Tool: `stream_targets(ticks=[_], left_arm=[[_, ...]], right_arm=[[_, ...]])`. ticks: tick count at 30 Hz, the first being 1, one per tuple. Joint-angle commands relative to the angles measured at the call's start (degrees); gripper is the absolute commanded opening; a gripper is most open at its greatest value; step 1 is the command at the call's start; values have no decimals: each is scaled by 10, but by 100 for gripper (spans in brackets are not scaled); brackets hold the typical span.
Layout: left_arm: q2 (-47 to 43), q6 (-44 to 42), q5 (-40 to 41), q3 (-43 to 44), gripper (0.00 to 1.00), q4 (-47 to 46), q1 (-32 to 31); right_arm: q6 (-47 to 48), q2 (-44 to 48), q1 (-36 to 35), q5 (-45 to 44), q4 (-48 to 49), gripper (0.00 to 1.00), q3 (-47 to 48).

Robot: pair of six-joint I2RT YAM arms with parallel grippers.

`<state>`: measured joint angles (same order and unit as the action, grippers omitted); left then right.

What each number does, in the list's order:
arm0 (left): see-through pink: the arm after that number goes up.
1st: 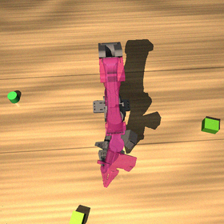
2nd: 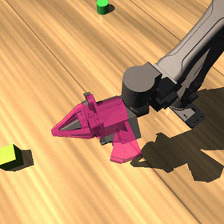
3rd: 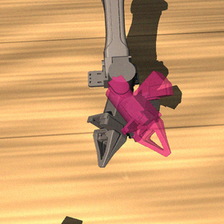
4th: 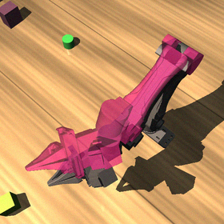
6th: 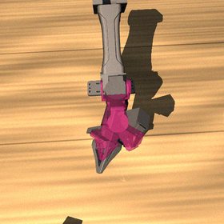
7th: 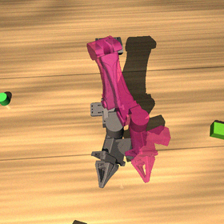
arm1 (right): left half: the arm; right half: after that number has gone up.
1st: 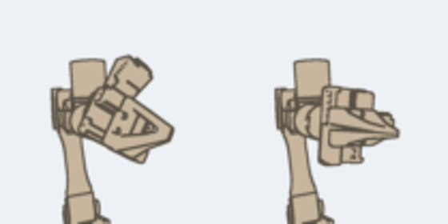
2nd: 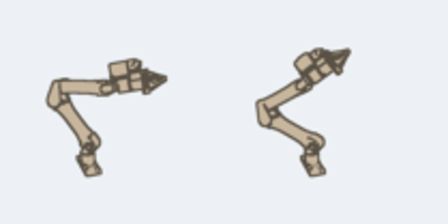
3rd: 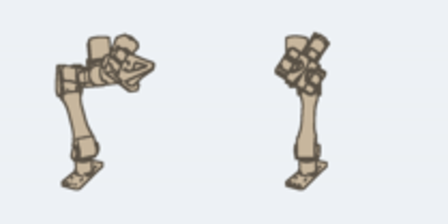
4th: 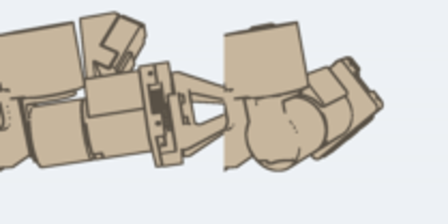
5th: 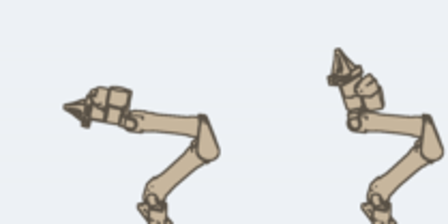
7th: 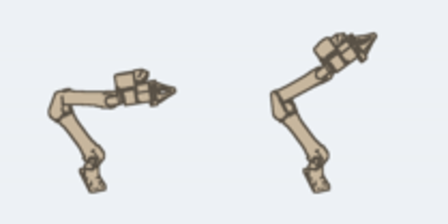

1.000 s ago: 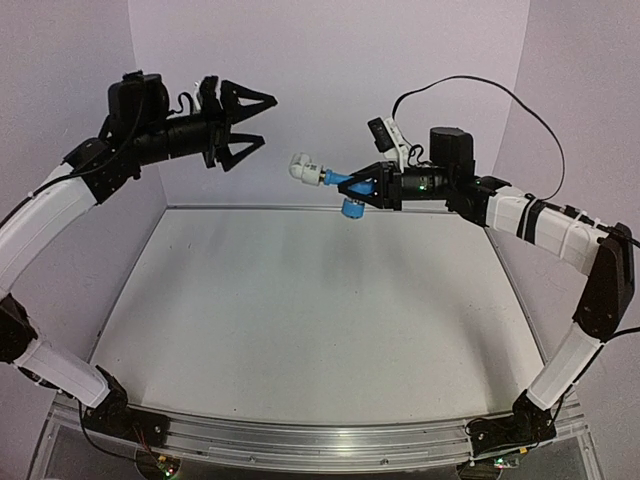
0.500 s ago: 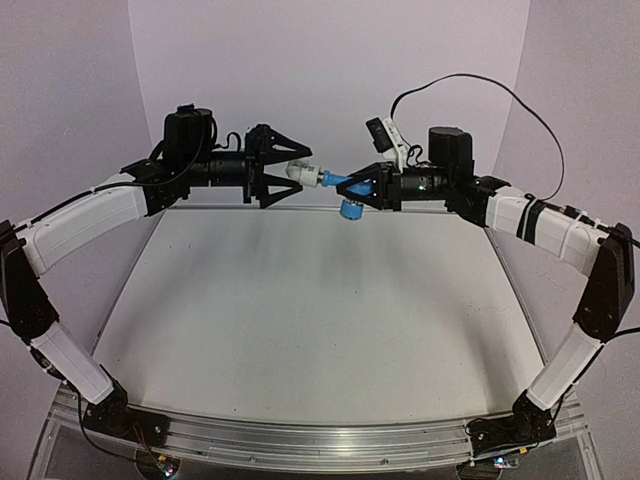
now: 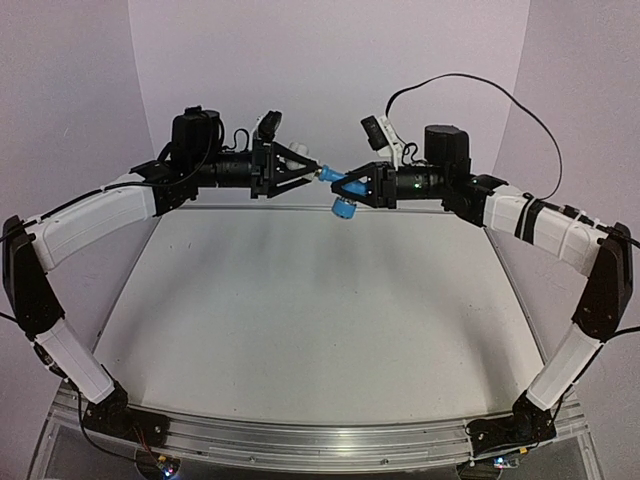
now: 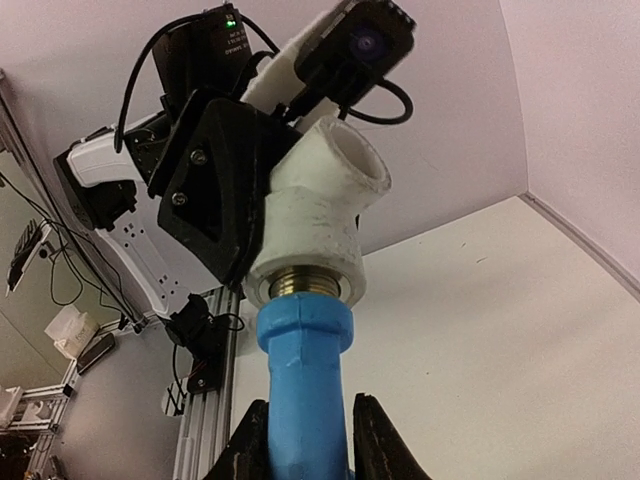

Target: Install the water faucets

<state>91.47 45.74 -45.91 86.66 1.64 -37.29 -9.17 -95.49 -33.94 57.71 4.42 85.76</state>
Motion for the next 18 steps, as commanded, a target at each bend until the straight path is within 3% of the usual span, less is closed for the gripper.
stream_targets(ticks=[1, 4, 7, 10, 14, 17, 18], left_arm=[[-48, -378, -11, -26, 1, -14, 3], [-72, -576, -39, -70, 0, -14, 5], [-66, -680, -100, -76, 0, -14, 39], [-5, -700, -221, -25, 0, -14, 92], [81, -733, -371, 30, 0, -14, 123], [114, -745, -355, 42, 2, -14, 131], [117, -723, -338, 46, 9, -14, 136]], right_arm=[[-126, 5, -6, -137, 23, 0, 14], [-224, 12, -7, -233, 14, 0, -9], [-258, 18, -21, -294, -4, 0, -22], [-252, 24, -31, -371, -31, 0, -23], [-252, 0, -31, -380, -38, 0, 8], [-236, -27, -31, -365, -49, 0, 44], [-218, -31, -30, -364, -61, 0, 53]])
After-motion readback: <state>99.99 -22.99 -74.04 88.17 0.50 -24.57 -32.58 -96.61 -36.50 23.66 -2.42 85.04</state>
